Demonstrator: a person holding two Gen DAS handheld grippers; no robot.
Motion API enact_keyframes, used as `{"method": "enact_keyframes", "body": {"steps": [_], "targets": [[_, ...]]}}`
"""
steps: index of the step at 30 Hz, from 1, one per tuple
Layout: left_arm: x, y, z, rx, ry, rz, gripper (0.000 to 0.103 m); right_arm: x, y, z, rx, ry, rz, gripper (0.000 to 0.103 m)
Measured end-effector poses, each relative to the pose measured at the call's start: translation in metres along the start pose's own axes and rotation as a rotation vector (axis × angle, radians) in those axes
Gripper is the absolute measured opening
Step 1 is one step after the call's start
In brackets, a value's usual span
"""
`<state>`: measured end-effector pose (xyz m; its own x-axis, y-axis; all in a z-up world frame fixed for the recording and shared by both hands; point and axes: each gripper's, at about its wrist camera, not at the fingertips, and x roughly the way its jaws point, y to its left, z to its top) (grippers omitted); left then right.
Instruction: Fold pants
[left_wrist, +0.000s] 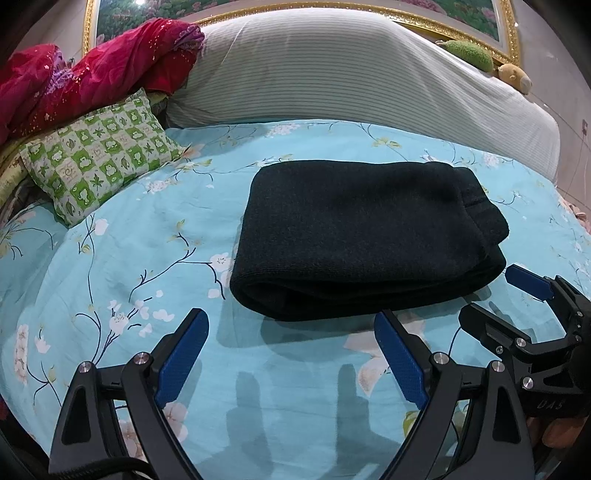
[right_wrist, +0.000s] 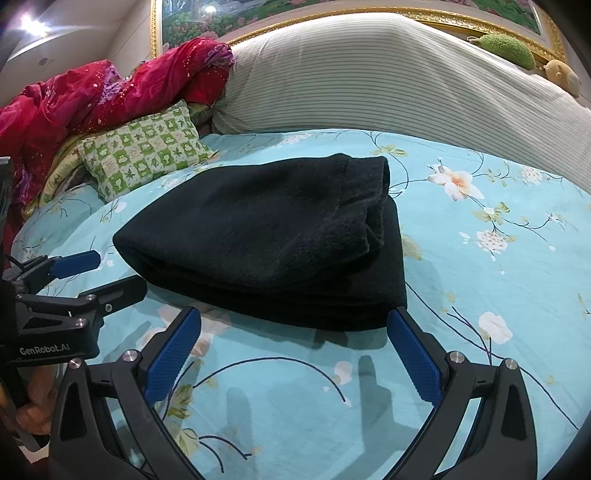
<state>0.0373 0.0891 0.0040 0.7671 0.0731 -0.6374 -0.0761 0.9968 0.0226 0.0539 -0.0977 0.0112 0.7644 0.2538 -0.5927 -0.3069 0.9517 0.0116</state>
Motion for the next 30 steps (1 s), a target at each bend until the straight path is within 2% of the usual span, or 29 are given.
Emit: {"method": "enact_keyframes", "body": {"steps": [30], "targets": [[-0.0007, -0.0022, 0.0022, 0.009, -0.003, -0.007, 0.092, 0.0008, 0.0018, 0.0000, 0.000, 0.006, -0.003, 0.101]]}}
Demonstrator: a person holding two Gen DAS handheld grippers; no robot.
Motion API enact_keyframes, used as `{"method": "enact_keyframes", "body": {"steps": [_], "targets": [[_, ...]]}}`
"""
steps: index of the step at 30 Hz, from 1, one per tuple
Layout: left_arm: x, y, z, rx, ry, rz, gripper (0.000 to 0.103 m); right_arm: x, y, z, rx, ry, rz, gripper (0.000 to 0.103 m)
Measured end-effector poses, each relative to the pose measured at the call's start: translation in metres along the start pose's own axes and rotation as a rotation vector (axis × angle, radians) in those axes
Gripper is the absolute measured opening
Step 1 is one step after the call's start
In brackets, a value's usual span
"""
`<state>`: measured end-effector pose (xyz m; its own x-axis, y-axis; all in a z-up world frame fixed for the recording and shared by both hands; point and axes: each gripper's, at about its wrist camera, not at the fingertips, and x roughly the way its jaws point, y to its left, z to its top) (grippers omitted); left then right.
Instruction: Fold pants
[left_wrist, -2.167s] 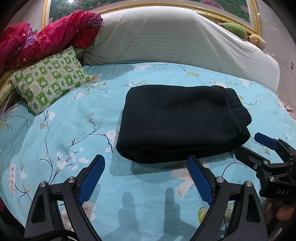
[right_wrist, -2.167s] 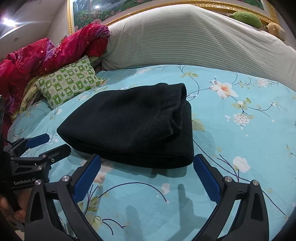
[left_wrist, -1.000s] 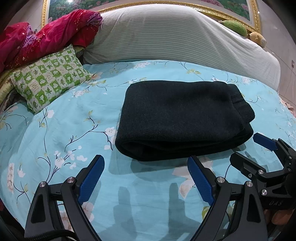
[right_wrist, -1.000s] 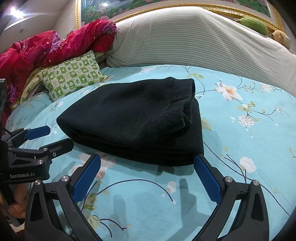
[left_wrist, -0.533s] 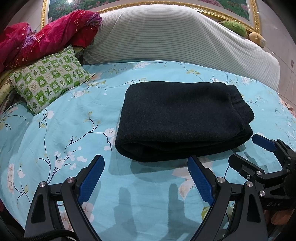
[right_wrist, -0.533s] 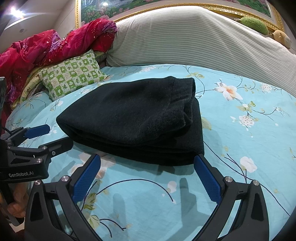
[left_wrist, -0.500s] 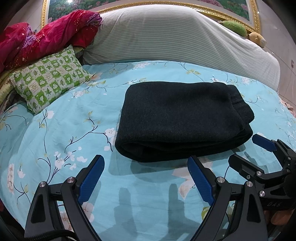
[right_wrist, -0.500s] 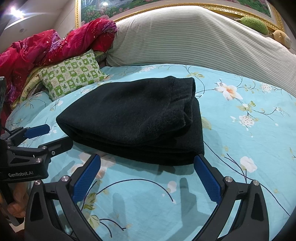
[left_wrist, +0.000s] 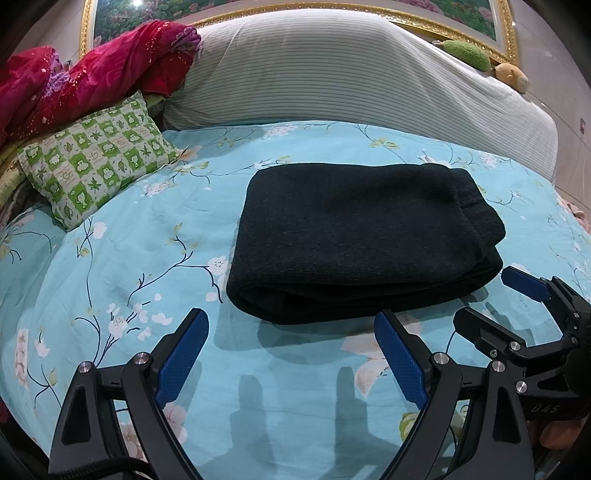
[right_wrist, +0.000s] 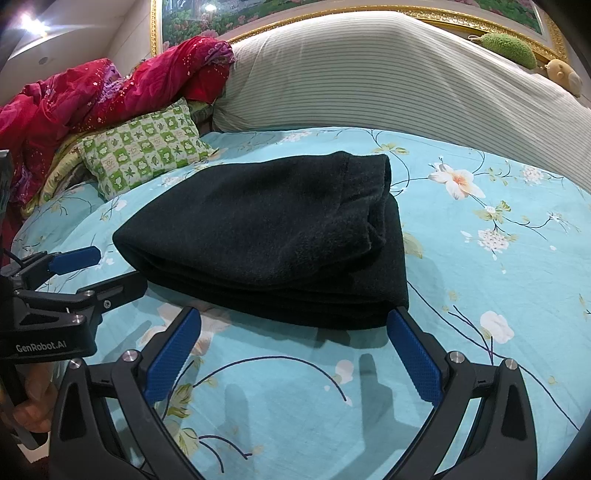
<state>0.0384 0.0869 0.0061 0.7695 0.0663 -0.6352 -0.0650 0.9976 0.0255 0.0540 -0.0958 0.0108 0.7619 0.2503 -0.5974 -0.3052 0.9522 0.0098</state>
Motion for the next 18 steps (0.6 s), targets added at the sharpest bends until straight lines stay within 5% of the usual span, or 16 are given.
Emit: {"method": "enact_keyframes", "body": {"steps": [18], "targets": [[-0.0017, -0.0002, -0.0002, -0.002, -0.002, -0.001, 0.092, -0.0016, 0.0008, 0.0002, -0.001, -0.006, 0.002, 0.101]]}}
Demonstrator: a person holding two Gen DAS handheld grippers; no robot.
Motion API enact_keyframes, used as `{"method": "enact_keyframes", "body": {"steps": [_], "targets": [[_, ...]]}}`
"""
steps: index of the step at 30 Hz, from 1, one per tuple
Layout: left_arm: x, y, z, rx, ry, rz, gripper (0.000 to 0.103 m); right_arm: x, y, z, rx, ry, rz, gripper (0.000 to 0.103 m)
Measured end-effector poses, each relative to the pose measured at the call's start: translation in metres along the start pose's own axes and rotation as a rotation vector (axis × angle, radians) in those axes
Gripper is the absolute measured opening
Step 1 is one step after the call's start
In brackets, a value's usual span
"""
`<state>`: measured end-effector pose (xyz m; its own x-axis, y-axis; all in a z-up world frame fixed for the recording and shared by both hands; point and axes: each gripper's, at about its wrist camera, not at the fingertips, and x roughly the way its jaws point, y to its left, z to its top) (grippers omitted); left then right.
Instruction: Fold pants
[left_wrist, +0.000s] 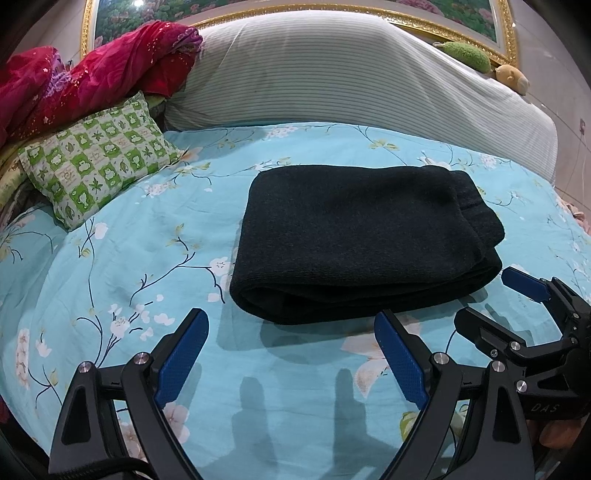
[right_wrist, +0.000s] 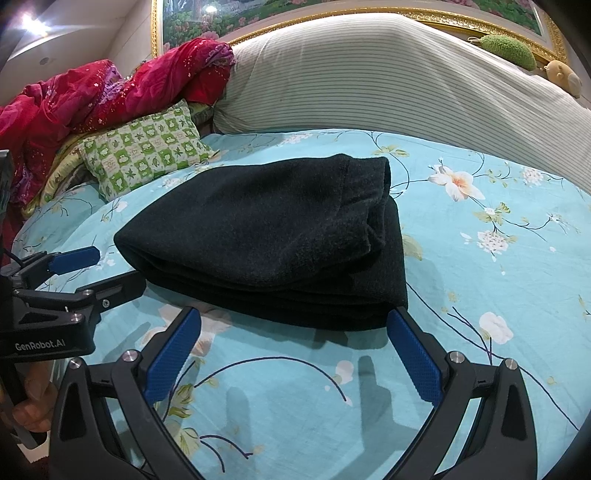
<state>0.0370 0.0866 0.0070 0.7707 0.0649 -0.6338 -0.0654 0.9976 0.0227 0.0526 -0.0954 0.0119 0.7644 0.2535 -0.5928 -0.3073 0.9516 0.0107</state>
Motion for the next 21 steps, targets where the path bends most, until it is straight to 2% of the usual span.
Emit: {"method": "enact_keyframes", "body": {"steps": [21], "targets": [[-0.0006, 0.0002, 0.0012, 0.003, -0.003, 0.002, 0.092, -0.0030, 0.0018, 0.0019, -0.002, -0.010, 0.005, 0.101]]}}
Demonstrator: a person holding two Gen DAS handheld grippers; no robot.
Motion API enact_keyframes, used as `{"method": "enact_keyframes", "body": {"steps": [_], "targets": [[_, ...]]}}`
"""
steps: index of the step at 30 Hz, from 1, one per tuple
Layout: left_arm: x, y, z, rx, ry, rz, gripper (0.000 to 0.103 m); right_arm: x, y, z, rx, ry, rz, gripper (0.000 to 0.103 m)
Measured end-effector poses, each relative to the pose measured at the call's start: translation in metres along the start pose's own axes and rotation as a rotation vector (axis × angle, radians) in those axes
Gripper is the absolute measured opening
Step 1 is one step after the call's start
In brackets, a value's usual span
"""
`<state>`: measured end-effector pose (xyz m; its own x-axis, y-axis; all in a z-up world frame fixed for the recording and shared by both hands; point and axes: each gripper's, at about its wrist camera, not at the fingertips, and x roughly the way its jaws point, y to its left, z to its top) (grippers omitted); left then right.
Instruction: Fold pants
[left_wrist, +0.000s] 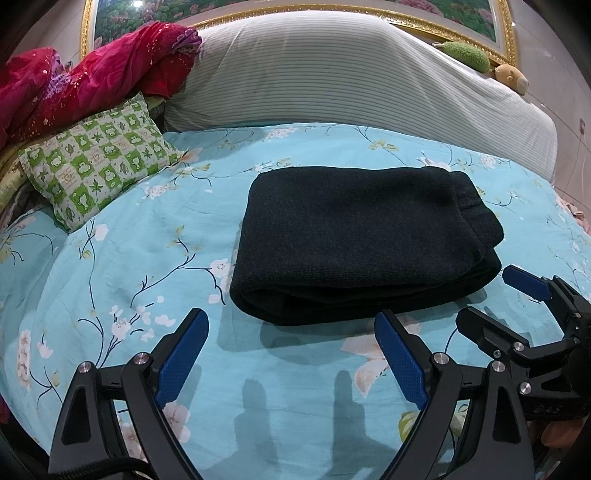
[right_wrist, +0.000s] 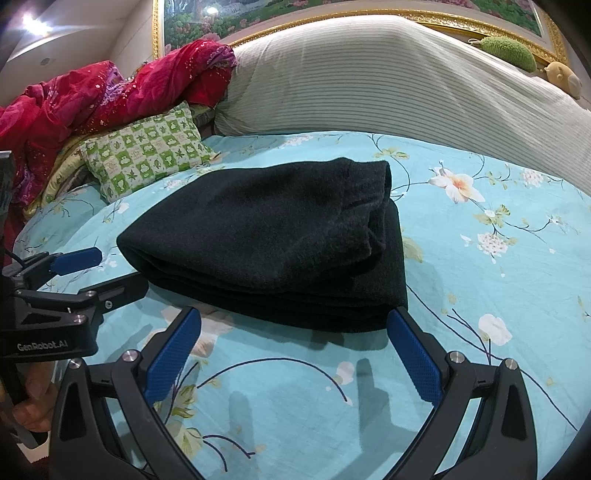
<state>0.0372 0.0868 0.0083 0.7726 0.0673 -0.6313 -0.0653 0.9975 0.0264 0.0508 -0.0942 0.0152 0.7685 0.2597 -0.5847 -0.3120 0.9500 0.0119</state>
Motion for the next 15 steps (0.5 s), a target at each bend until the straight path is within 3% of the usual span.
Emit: {"method": "enact_keyframes", "body": {"steps": [15], "targets": [[-0.005, 0.003, 0.013, 0.000, -0.006, 0.008, 0.092, -0.004, -0.006, 0.013, 0.016, 0.002, -0.008, 0.101]]}}
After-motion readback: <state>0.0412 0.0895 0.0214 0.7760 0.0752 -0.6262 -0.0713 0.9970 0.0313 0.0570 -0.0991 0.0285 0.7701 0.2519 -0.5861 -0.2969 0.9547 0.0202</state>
